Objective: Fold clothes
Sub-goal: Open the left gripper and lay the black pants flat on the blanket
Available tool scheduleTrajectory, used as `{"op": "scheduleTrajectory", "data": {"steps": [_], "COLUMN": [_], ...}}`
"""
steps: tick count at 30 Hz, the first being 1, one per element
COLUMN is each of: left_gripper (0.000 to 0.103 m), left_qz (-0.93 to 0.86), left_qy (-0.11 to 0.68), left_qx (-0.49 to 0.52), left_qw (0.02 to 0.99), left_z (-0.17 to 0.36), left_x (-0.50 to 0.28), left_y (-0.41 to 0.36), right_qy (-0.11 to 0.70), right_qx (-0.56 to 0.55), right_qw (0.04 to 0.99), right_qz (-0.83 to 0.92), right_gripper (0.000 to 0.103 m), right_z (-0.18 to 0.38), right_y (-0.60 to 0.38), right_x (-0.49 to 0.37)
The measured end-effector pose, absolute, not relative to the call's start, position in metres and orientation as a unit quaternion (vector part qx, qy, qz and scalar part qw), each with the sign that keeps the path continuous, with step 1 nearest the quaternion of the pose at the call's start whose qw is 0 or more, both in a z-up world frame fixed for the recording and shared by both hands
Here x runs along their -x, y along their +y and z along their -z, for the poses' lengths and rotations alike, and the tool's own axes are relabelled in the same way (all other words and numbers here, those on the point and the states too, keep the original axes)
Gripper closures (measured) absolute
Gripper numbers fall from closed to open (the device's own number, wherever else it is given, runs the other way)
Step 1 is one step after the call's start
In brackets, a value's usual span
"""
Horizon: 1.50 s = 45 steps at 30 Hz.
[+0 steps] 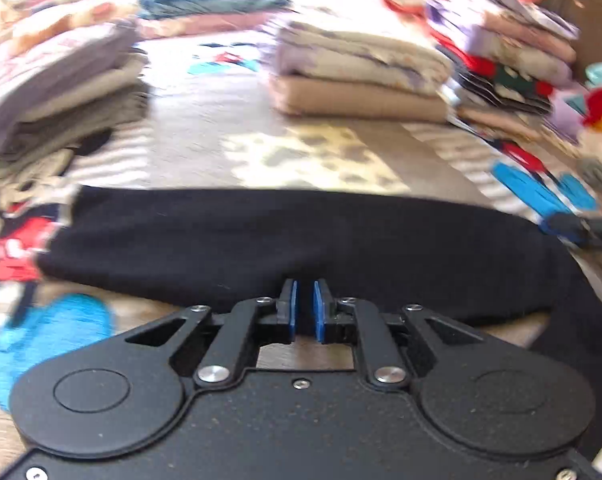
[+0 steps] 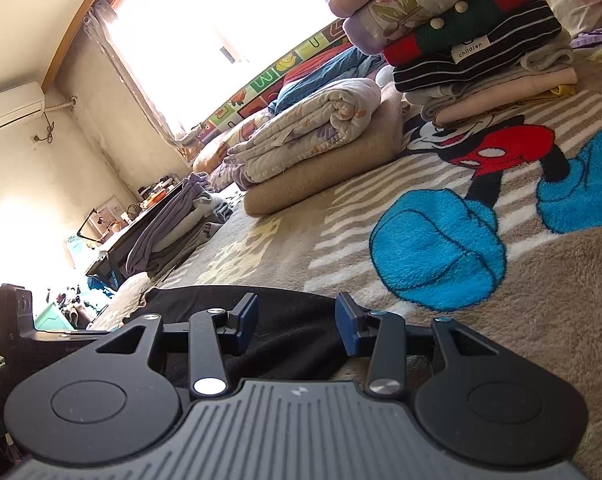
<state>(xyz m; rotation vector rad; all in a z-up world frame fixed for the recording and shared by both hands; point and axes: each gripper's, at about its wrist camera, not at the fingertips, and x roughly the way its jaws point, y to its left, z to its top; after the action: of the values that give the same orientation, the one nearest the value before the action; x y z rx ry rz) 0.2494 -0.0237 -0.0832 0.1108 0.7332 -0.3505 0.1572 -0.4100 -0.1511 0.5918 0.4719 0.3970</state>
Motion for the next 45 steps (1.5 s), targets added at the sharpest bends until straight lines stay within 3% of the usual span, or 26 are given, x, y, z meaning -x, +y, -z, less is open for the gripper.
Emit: {"op": "scheduleTrajectory", "data": {"steps": [6, 9, 13, 22, 25, 28, 32, 34, 37, 45], "left_gripper": [0.093, 0.092, 0.076, 0.077, 0.066, 0.066, 0.044, 0.046, 0.064, 0.068], "left_qz": [0.17, 0.196, 0.137, 0.108, 0.088, 0.048, 0.035, 0.028, -0.011, 0.001], "left_qy": [0.35, 0.357, 0.315, 0.327, 0.351, 0.363, 0.381, 0.374, 0.352, 0.308], "left_qx": [-0.025, -0.073, -0.196, -0.203, -0.135, -0.122, -0.091, -0.079, -0.081, -0.071], "left_qw": [0.921, 0.91, 0.918, 0.917, 0.922, 0.923, 0.92, 0.924, 0.932, 0.949], "left_z": [0.074, 0.084, 0.098, 0.092, 0.09, 0.087, 0.093, 0.09, 0.083, 0.059], "left_x": [-0.274, -0.275, -0.278, -0.298, -0.328, -0.353, -0.376, -0.377, -0.37, -0.314], "left_y": [-0.002, -0.019, -0.027, -0.003, 0.019, 0.035, 0.058, 0.065, 0.074, 0.071], "right_qy": [0.227, 0.226, 0.226, 0.226, 0.226, 0.226, 0.225, 0.224, 0.224, 0.226], "right_qx": [-0.292, -0.294, -0.296, -0.3, -0.3, -0.301, -0.304, -0.307, -0.309, -0.306], "right_qw": [0.909, 0.908, 0.907, 0.906, 0.906, 0.905, 0.904, 0.903, 0.902, 0.903], "right_qz": [-0.195, -0.195, -0.196, -0.198, -0.198, -0.198, -0.2, -0.2, -0.201, -0.199], "right_gripper": [0.06, 0.06, 0.06, 0.06, 0.06, 0.06, 0.06, 0.06, 0.06, 0.06], "right_z": [0.152, 0.153, 0.153, 0.154, 0.154, 0.154, 0.155, 0.156, 0.156, 0.155], "right_y": [-0.412, -0.412, -0.412, -0.414, -0.414, -0.414, -0.415, -0.415, -0.416, -0.415], "right_x": [-0.158, -0.158, -0.158, -0.158, -0.158, -0.158, -0.159, -0.159, -0.159, -0.159]}}
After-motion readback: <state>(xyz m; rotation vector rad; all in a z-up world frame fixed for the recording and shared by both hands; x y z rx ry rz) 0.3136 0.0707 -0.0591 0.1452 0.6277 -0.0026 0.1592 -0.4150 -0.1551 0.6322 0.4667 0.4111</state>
